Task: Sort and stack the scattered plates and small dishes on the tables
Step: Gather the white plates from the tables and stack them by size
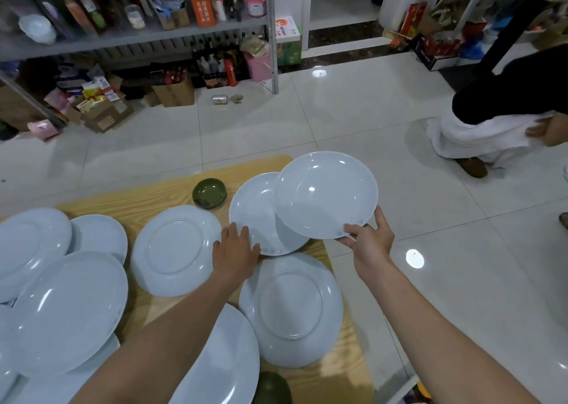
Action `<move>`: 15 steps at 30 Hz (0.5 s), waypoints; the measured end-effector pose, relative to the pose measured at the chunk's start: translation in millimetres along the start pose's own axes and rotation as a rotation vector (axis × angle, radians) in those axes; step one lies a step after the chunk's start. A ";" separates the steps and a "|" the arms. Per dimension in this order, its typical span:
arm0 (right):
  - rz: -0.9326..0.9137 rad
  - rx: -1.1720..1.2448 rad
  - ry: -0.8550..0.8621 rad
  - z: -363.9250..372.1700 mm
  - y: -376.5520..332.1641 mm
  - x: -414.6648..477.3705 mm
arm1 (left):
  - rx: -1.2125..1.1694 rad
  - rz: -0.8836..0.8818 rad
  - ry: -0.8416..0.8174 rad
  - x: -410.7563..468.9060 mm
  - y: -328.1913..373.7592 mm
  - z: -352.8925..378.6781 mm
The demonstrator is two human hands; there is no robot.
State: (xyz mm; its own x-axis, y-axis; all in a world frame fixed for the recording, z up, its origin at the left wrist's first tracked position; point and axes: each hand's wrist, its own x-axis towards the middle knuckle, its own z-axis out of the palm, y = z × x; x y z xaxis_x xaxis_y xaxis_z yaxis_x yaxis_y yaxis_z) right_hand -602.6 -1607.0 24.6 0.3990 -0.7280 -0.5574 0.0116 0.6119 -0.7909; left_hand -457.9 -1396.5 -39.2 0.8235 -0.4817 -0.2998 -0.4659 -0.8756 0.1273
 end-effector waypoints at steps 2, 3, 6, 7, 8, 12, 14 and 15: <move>0.008 -0.001 -0.005 3.8 1.0 4.9 | -0.055 -0.032 -0.005 2.8 -1.0 4.7; 0.011 0.000 -0.007 5.6 1.3 7.0 | -0.095 -0.052 0.004 3.6 -1.4 7.0; 0.018 0.001 -0.007 10.1 2.5 11.9 | -0.203 -0.103 -0.010 7.3 -1.8 13.1; 0.020 0.000 -0.009 11.6 3.0 13.1 | -0.241 -0.111 -0.033 9.7 -1.6 14.5; 0.023 -0.001 -0.010 13.0 3.5 14.1 | -0.292 -0.121 -0.047 12.7 -1.7 15.5; 0.036 -0.006 -0.012 16.5 5.3 15.4 | -0.624 -0.228 -0.011 20.5 1.0 15.3; 0.041 -0.005 -0.016 16.3 5.7 13.9 | -0.885 -0.348 0.026 20.6 4.2 15.7; 0.043 -0.002 -0.017 16.2 5.6 12.8 | -1.005 -0.407 0.048 19.6 6.0 15.4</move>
State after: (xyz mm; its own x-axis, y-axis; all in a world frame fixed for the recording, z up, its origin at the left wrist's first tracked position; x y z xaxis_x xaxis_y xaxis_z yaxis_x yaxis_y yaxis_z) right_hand -582.6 -1607.9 17.1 0.4146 -0.6960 -0.5862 -0.0072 0.6417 -0.7670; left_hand -449.6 -1410.6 -59.0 0.8781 -0.1305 -0.4603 0.3054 -0.5876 0.7493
